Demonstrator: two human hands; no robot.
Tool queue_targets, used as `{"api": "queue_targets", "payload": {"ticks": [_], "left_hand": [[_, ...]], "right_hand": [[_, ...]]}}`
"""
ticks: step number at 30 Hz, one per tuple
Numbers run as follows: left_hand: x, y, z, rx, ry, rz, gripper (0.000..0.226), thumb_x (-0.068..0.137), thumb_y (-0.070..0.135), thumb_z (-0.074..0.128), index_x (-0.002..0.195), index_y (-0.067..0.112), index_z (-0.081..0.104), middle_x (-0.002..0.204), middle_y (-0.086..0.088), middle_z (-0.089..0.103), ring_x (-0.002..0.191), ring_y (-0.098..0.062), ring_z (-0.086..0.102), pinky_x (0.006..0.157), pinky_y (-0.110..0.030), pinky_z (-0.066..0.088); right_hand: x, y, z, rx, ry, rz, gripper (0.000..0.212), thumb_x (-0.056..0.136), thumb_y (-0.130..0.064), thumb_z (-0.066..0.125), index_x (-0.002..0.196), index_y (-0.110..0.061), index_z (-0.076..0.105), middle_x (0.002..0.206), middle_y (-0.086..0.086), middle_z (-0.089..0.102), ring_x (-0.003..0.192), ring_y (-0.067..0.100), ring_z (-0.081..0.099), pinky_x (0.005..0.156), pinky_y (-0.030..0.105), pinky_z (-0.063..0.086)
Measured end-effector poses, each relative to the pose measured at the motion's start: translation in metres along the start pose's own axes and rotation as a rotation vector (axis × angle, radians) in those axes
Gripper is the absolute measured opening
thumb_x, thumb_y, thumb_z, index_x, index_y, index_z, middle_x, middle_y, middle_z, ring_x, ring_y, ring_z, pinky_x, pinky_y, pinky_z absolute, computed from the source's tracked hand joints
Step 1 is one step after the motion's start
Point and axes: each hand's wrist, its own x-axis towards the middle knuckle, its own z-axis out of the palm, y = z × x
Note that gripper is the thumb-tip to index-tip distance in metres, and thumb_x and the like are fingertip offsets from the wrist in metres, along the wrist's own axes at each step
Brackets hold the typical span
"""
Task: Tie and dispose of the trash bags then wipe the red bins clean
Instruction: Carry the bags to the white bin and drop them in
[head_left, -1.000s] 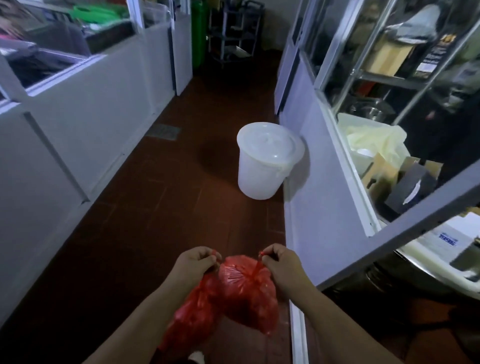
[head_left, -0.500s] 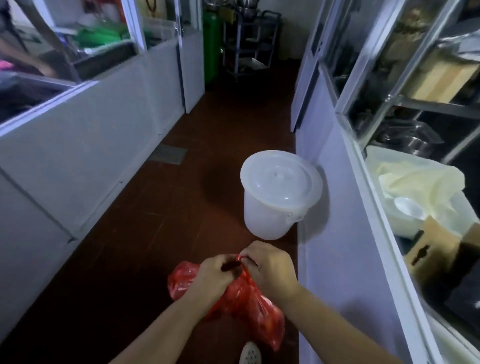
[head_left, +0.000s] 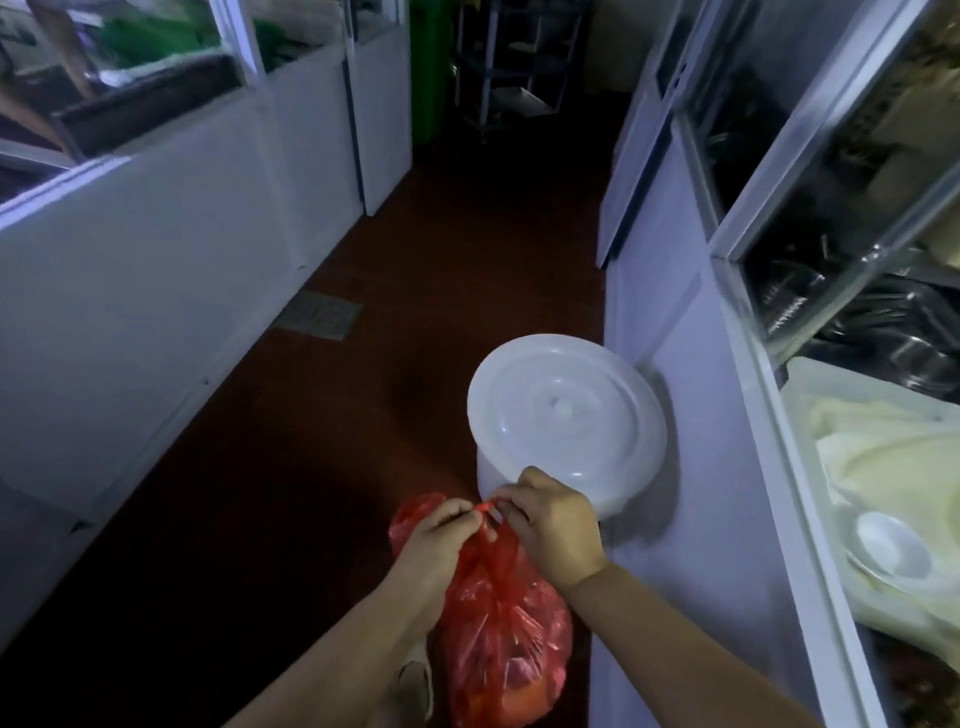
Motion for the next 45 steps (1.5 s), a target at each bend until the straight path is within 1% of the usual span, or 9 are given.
{"api": "queue_targets", "payload": {"ticks": [4, 9, 12, 18, 27, 31, 35, 40, 45], "left_hand": [[0.084, 0.026, -0.009, -0.054, 0.078, -0.072, 0.023, 0.089, 0.009, 0.052, 0.067, 0.007, 0.059, 0.057, -0.005, 0.055, 0.061, -0.019, 0.053, 0.065, -0.031, 0.044], [0.161, 0.051, -0.042, 0.034, 0.102, -0.182, 0.038, 0.093, 0.016, 0.051, 0.055, 0.02, 0.056, 0.058, -0.007, 0.049, 0.054, -0.02, 0.044, 0.061, -0.032, 0.039], [0.194, 0.05, -0.058, 0.067, 0.139, -0.219, 0.028, 0.093, 0.016, 0.052, 0.065, 0.015, 0.055, 0.065, -0.011, 0.045, 0.064, -0.024, 0.041, 0.067, -0.039, 0.036], [0.259, 0.029, -0.089, 0.22, 0.313, -0.205, 0.03, 0.093, 0.017, 0.052, 0.063, 0.017, 0.054, 0.057, 0.001, 0.049, 0.051, -0.014, 0.042, 0.054, -0.027, 0.034], [0.33, -0.013, -0.116, 0.268, 0.43, -0.218, 0.024, 0.093, 0.011, 0.053, 0.069, 0.017, 0.055, 0.044, 0.013, 0.049, 0.037, 0.002, 0.042, 0.036, -0.012, 0.034], [0.333, -0.03, -0.125, 0.26, 0.479, -0.275, 0.02, 0.093, 0.009, 0.052, 0.074, 0.011, 0.055, 0.053, 0.006, 0.049, 0.042, -0.003, 0.043, 0.041, -0.017, 0.036], [0.329, -0.04, -0.125, 0.263, 0.506, -0.294, 0.02, 0.092, 0.007, 0.053, 0.072, 0.009, 0.054, 0.055, 0.002, 0.047, 0.046, -0.007, 0.042, 0.044, -0.02, 0.034], [0.316, -0.044, -0.121, 0.264, 0.471, -0.338, 0.023, 0.092, 0.01, 0.054, 0.069, 0.012, 0.054, 0.046, 0.009, 0.044, 0.038, -0.004, 0.037, 0.038, -0.019, 0.03], [0.297, -0.029, -0.113, 0.249, 0.461, -0.328, 0.024, 0.091, 0.009, 0.055, 0.067, 0.013, 0.055, 0.049, 0.004, 0.046, 0.043, -0.01, 0.04, 0.046, -0.024, 0.031]], "right_hand": [[0.046, 0.051, 0.031, -0.022, -0.072, 0.193, 0.01, 0.075, -0.017, 0.068, 0.083, -0.017, 0.074, 0.072, -0.001, 0.064, 0.059, 0.016, 0.063, 0.051, 0.021, 0.042], [0.081, 0.124, 0.072, -0.087, -0.299, 0.519, 0.015, 0.089, -0.02, 0.06, 0.097, -0.018, 0.071, 0.095, 0.0, 0.065, 0.085, 0.02, 0.064, 0.07, 0.029, 0.045], [0.097, 0.159, 0.105, -0.107, -0.4, 0.605, 0.02, 0.092, -0.026, 0.054, 0.105, -0.02, 0.068, 0.104, -0.002, 0.063, 0.093, 0.018, 0.062, 0.075, 0.026, 0.042], [0.122, 0.215, 0.187, -0.127, -0.573, 0.696, 0.024, 0.095, -0.024, 0.046, 0.111, -0.02, 0.065, 0.113, -0.001, 0.06, 0.098, 0.018, 0.059, 0.068, 0.022, 0.033], [0.123, 0.263, 0.288, -0.386, -0.76, 0.56, 0.025, 0.094, -0.028, 0.044, 0.113, -0.014, 0.051, 0.116, 0.002, 0.053, 0.108, 0.021, 0.048, 0.082, 0.03, 0.037], [0.111, 0.278, 0.307, -0.455, -0.809, 0.525, 0.041, 0.088, -0.043, 0.057, 0.115, -0.013, 0.048, 0.116, 0.004, 0.05, 0.108, 0.022, 0.048, 0.085, 0.032, 0.04], [0.109, 0.288, 0.314, -0.478, -0.829, 0.384, 0.034, 0.088, -0.034, 0.056, 0.113, -0.013, 0.05, 0.114, 0.004, 0.052, 0.105, 0.021, 0.05, 0.088, 0.031, 0.041], [0.118, 0.277, 0.285, -0.434, -0.679, 0.323, 0.032, 0.048, -0.02, 0.082, 0.068, -0.005, 0.061, 0.069, 0.009, 0.058, 0.063, 0.027, 0.058, 0.059, 0.034, 0.049], [0.123, 0.266, 0.239, -0.365, -0.532, 0.351, 0.032, 0.043, -0.018, 0.078, 0.064, -0.005, 0.057, 0.065, 0.009, 0.056, 0.059, 0.028, 0.056, 0.055, 0.033, 0.048]]}}
